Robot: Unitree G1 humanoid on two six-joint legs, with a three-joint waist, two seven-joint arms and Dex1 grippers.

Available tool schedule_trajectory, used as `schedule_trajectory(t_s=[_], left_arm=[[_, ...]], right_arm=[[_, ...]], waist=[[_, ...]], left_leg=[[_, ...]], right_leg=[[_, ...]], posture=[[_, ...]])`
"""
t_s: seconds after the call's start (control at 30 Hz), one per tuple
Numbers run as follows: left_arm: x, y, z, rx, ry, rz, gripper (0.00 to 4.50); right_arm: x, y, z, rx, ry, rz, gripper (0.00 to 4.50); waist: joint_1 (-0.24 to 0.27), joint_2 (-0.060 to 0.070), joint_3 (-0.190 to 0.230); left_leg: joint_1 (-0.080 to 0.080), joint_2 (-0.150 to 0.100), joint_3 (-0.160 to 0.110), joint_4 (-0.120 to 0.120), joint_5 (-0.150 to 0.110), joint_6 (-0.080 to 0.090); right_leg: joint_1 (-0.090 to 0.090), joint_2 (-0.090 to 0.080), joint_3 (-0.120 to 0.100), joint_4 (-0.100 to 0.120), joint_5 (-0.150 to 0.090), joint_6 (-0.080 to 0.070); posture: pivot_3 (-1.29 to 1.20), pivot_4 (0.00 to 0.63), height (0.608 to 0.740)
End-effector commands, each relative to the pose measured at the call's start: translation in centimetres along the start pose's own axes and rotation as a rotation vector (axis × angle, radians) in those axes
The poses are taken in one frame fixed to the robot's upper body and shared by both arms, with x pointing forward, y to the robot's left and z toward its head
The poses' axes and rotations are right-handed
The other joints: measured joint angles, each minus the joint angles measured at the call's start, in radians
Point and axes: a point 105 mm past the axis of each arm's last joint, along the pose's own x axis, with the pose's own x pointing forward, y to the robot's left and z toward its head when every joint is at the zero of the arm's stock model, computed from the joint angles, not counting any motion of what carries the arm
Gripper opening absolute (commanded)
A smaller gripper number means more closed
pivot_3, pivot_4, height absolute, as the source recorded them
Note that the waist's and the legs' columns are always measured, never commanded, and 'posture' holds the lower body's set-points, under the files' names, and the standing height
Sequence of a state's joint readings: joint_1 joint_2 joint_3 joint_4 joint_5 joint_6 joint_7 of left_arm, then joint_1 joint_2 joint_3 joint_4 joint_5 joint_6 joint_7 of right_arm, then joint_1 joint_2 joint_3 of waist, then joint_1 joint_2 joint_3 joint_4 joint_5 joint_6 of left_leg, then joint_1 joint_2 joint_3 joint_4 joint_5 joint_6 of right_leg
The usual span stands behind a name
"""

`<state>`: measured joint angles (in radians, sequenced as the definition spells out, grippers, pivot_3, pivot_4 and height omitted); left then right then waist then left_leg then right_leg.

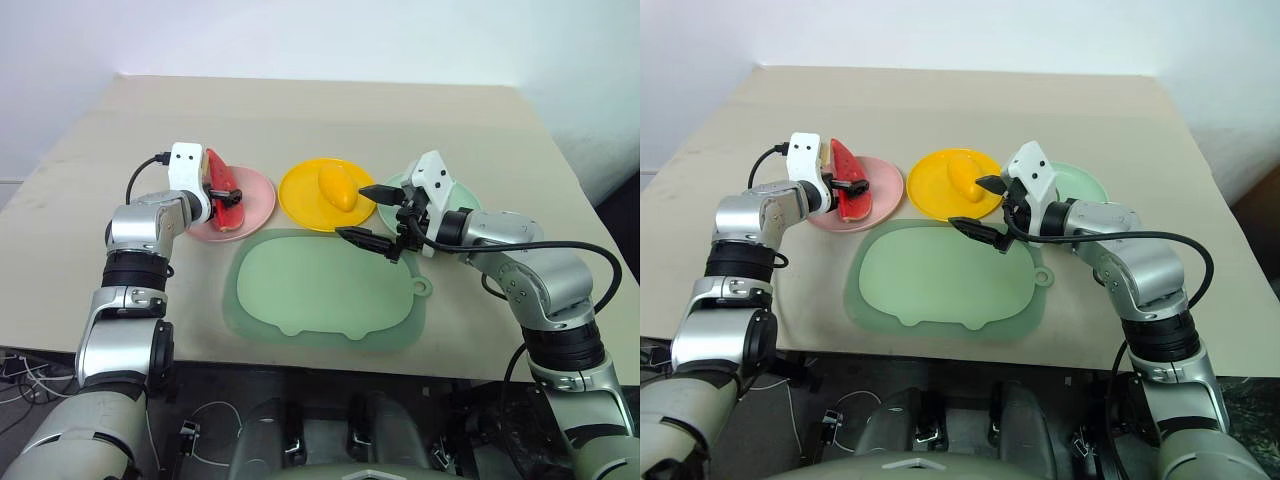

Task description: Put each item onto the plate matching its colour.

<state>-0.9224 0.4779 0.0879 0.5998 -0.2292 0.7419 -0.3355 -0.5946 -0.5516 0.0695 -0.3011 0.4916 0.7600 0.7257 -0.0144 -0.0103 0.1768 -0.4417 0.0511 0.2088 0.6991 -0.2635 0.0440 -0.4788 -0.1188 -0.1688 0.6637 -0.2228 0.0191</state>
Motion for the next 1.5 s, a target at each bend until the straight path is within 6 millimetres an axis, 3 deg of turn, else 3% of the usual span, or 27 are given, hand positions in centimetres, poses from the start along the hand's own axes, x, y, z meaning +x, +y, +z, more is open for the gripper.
schedule_trajectory(t_s=[0.03,0.33,0.53,0.7,0.8,1.1,1.23,1.5], left_arm=[[-1.5,-0.7,3.2,0.104,-0.089,-0.040,4.47],[-6.3,0.1,5.9,0.151,-0.195,-0.005,4.47],[-10.3,-1.4,6.3,0.231,-0.332,-0.166,4.47],[-14.5,-3.1,3.8,0.275,-0.446,-0.389,4.47],[-16.0,-3.1,2.2,0.273,-0.441,-0.458,4.47],[-16.9,-1.5,-2.4,0.318,-0.468,-0.525,4.47],[-16.8,-0.4,-3.5,0.319,-0.490,-0.515,4.47],[-15.8,-0.8,-5.3,0.325,-0.502,-0.521,4.47]], right_arm=[[-0.5,-0.1,0.9,-0.043,-0.024,-0.016,4.50],[-0.1,-0.1,0.8,-0.040,-0.033,-0.011,4.50],[-0.1,-0.2,0.9,-0.026,-0.048,-0.012,4.50],[-0.8,-0.4,0.8,-0.016,-0.070,-0.028,4.50],[-1.4,0.0,0.5,-0.008,-0.074,-0.006,4.50],[-2.9,0.5,-0.4,0.044,-0.079,0.007,4.50],[-3.7,0.4,-1.2,0.061,-0.079,-0.008,4.50],[-4.5,0.3,-3.5,0.082,-0.068,-0.062,4.50]], waist=[[0.000,0.000,0.000],[-0.004,0.000,0.000],[-0.002,0.000,0.000],[-0.003,0.000,0.000],[0.001,0.000,0.000],[0.002,0.000,0.000],[0.004,0.000,0.000],[0.004,0.000,0.000]], left_leg=[[0.000,0.000,0.000,0.000,0.000,0.000],[0.000,0.000,0.000,0.000,0.000,0.000],[0.000,0.000,0.000,0.000,0.000,-0.001],[0.000,0.000,-0.001,0.000,-0.001,-0.002],[0.000,0.000,-0.001,0.000,-0.002,-0.003],[0.000,0.000,-0.001,0.000,-0.003,-0.002],[0.000,0.000,-0.002,0.000,-0.003,-0.001],[-0.001,0.000,-0.002,-0.001,-0.004,0.001]], right_leg=[[0.000,0.000,0.000,0.000,0.000,0.000],[0.000,0.000,0.000,0.001,0.000,0.000],[0.000,0.000,0.000,0.001,0.000,0.000],[0.000,0.000,0.000,0.000,0.000,0.000],[0.000,0.000,0.000,0.000,0.000,0.000],[0.000,-0.001,0.000,-0.002,-0.001,-0.002],[0.000,-0.001,0.000,-0.003,-0.002,-0.004],[0.002,-0.001,-0.001,-0.008,-0.002,-0.004]], posture=[[0.00,0.150,0.696],[0.00,0.150,0.696],[0.00,0.150,0.696],[0.00,0.150,0.696],[0.00,0.150,0.696],[0.00,0.150,0.696],[0.00,0.150,0.696],[0.00,0.150,0.696]])
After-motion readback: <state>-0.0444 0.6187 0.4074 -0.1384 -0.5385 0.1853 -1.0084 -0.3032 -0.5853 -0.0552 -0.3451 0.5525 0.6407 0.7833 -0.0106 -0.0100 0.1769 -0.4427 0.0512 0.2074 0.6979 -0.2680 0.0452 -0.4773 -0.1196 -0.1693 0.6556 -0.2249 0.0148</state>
